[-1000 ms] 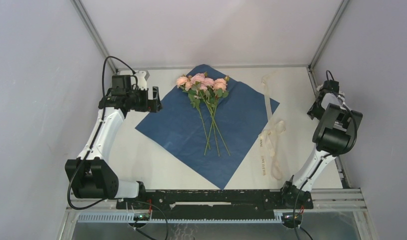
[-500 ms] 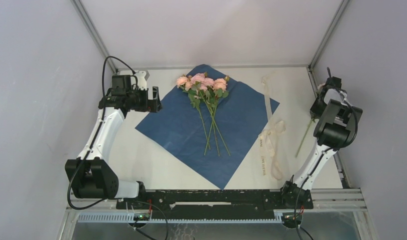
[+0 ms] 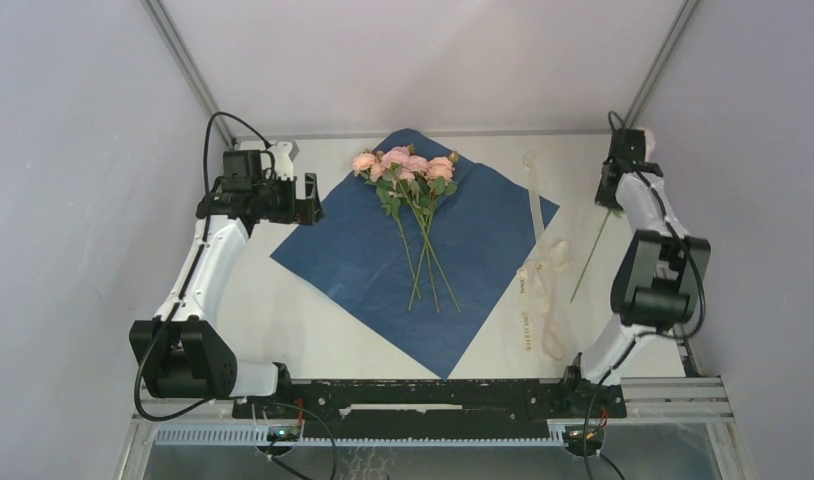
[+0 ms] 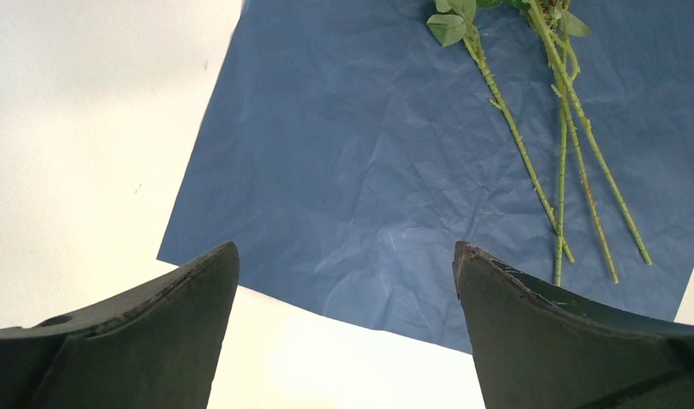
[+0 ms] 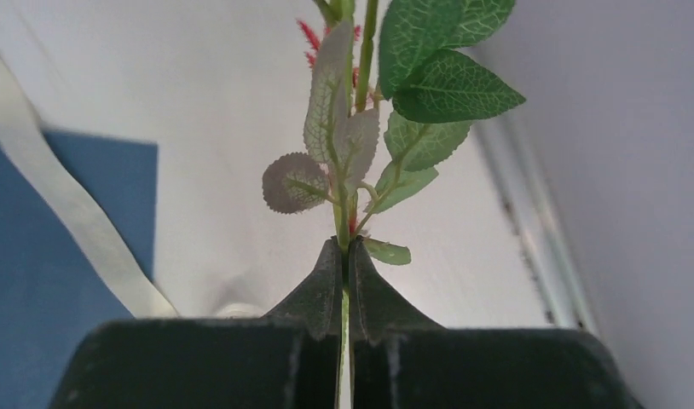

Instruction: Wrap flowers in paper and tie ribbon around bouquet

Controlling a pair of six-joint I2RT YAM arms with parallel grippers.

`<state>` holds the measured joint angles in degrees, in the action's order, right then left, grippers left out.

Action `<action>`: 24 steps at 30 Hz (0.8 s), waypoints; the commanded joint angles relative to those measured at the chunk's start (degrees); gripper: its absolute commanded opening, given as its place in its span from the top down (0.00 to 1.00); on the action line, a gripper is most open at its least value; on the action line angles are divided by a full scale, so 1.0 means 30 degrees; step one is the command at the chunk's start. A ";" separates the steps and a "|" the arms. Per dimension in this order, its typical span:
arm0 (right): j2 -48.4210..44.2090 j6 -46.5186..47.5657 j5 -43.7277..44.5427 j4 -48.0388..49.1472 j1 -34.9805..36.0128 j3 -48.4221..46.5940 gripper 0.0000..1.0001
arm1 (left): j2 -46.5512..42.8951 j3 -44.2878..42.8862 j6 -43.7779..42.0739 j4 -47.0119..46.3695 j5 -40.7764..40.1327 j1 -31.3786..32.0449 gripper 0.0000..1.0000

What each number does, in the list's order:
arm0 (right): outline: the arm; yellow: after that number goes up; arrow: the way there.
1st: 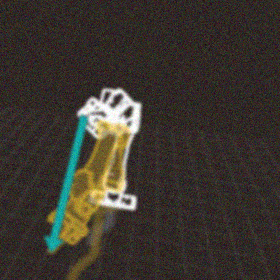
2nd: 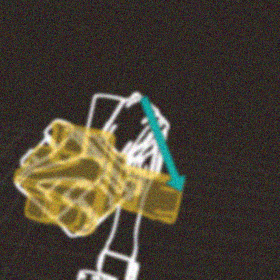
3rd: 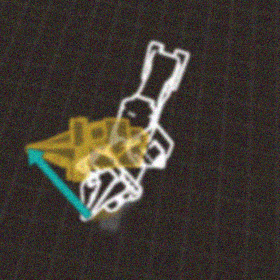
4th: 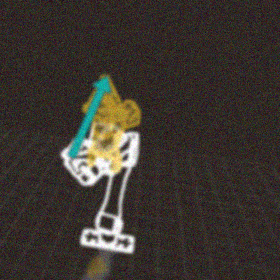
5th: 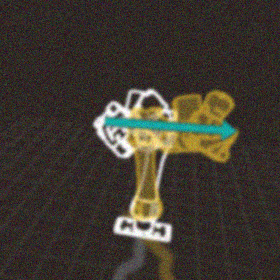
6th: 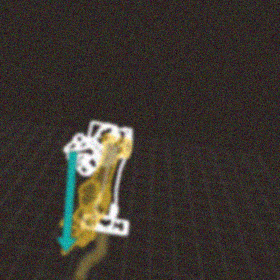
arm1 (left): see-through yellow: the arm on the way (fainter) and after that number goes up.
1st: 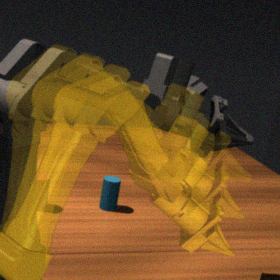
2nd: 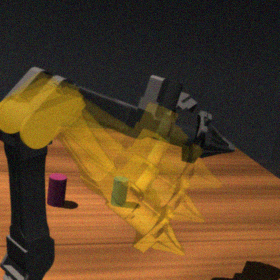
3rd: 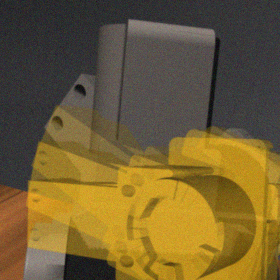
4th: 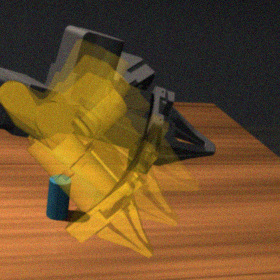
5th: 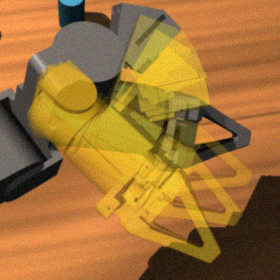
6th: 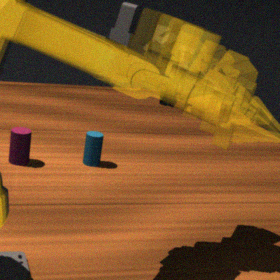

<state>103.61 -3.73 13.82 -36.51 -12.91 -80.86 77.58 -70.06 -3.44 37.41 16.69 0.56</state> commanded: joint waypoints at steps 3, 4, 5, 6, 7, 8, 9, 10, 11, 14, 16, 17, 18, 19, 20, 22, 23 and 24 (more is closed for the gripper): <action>-0.6679 -0.0106 0.4411 0.3245 0.0294 0.0244 1.00 | -0.0829 0.0503 -0.0435 -0.0576 0.0226 -0.0127 0.00; -0.7457 -0.0014 0.4462 0.3610 0.0532 0.0349 1.00 | -0.0832 0.0525 -0.0435 -0.0575 0.0256 -0.0127 0.00; -0.8202 0.0151 0.4461 0.3948 0.0872 0.0439 1.00 | -0.0821 0.0531 -0.0435 -0.0575 0.0259 -0.0127 0.00; -0.8830 0.0458 0.4366 0.4258 0.1328 0.0491 1.00 | -0.0805 0.0532 -0.0449 -0.0590 0.0292 -0.0127 0.00; -0.9384 0.0741 0.4208 0.4528 0.1986 0.0523 1.00 | -0.0814 0.0532 -0.0462 -0.0602 0.0282 -0.0127 0.00; -0.9787 0.0876 0.3785 0.4759 0.2705 0.0527 1.00 | -0.0777 0.0532 -0.0467 -0.0608 0.0295 -0.0127 0.00; -1.0171 0.0889 0.3095 0.4934 0.3659 0.0520 1.00 | -0.0734 0.0506 -0.0464 -0.0605 0.0315 -0.0127 0.00; -1.0431 0.0700 0.2262 0.5063 0.4800 0.0527 1.00 | -0.0685 0.0488 -0.0442 -0.0604 0.0303 -0.0127 0.00; -1.0529 0.0287 0.1205 0.5159 0.5870 0.0527 1.00 | -0.0649 0.0490 -0.0413 -0.0597 0.0316 -0.0127 0.00; -0.9502 -0.1479 -0.1455 0.6065 0.9130 0.0527 1.00 | -0.0682 0.0500 -0.0387 -0.0605 0.0341 -0.0127 0.00; -0.7884 -0.2695 -0.3084 0.7407 1.1039 0.0510 1.00 | -0.0886 0.0621 -0.0459 -0.0604 0.0355 -0.0127 0.00; -0.6728 -0.3165 -0.3956 0.8137 1.2174 0.0379 1.00 | -0.1008 0.0682 -0.0511 -0.0611 0.0355 -0.0127 0.00; -0.5467 -0.3564 -0.4372 0.8469 1.2944 -0.0114 1.00 | -0.1133 0.0745 -0.0558 -0.0631 0.0315 -0.0127 0.00; -0.4152 -0.3878 -0.4399 0.8401 1.3600 -0.0893 1.00 | -0.1288 0.0826 -0.0622 -0.0611 0.0310 -0.0127 0.00; -0.2746 -0.3997 -0.4399 0.8100 1.4195 -0.1935 1.00 | -0.1420 0.0891 -0.0678 -0.0631 0.0298 -0.0127 0.00; 0.0141 -0.4418 -0.4340 0.7673 1.5027 -0.3803 1.00 | -0.1647 0.1059 -0.0777 -0.0632 0.0253 -0.0127 0.00; 0.1277 -0.4460 -0.4395 0.7617 1.5303 -0.4628 1.00 | -0.1707 0.1151 -0.0814 -0.0659 0.0302 -0.0127 0.00; 0.2246 -0.4455 -0.4234 0.7562 1.5510 -0.5292 1.00 | -0.1711 0.1213 -0.0815 -0.0677 0.0345 -0.0127 0.00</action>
<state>101.65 -13.21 3.66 -14.61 30.68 -89.23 75.29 -67.81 -4.14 37.06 16.78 0.56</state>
